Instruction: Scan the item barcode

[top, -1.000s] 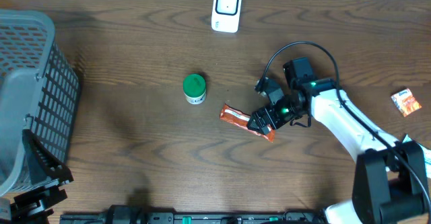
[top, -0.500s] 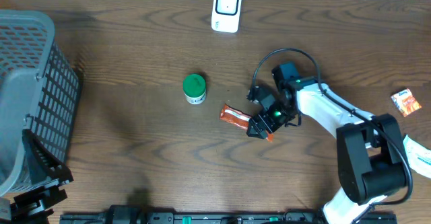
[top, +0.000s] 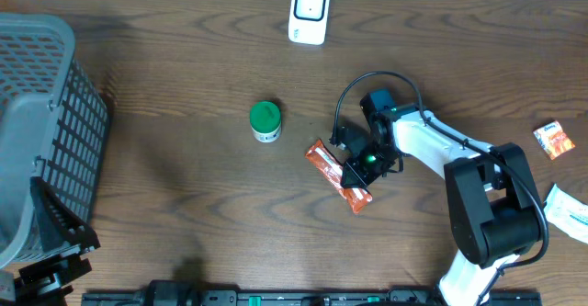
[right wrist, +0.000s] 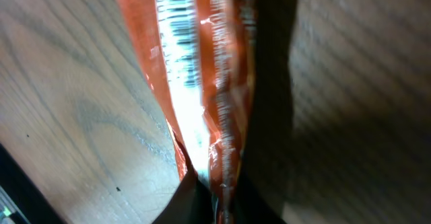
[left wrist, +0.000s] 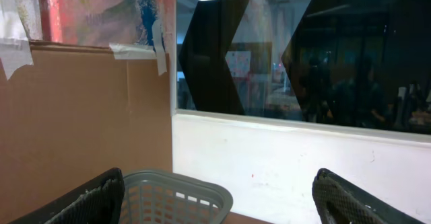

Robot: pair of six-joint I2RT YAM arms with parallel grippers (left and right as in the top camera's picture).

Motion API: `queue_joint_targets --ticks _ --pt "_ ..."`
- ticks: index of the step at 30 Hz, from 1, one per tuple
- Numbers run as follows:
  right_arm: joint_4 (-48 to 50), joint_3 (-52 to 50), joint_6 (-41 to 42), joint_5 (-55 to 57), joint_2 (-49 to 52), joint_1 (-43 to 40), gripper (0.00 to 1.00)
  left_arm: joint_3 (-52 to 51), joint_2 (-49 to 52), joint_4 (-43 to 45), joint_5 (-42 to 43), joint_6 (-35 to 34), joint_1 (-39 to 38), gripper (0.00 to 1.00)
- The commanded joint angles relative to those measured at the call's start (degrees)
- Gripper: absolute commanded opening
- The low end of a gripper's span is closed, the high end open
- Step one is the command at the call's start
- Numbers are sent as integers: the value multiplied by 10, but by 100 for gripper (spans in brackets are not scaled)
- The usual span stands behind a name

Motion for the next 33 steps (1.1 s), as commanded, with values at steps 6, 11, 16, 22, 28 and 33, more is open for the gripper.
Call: queue_joint_targets --ticks 6,11,16,22,28,33 --pt "-15 11 45 29 -122 6 1 -2 -7 1 3 -1 3 89" --pt "6 18 39 -70 -284 6 1 -2 -7 1 3 -1 3 89" --pt "-4 18 29 -133 -426 8 1 -2 -7 1 3 -1 3 89" --pt "-33 18 -4 -147 -535 12 1 -2 -7 1 3 -1 3 89" --pt "-34 18 -4 -166 -555 12 1 -2 -7 1 3 -1 3 89" --pt "-35 18 -4 -183 -549 12 1 -2 -7 1 3 -1 3 89"
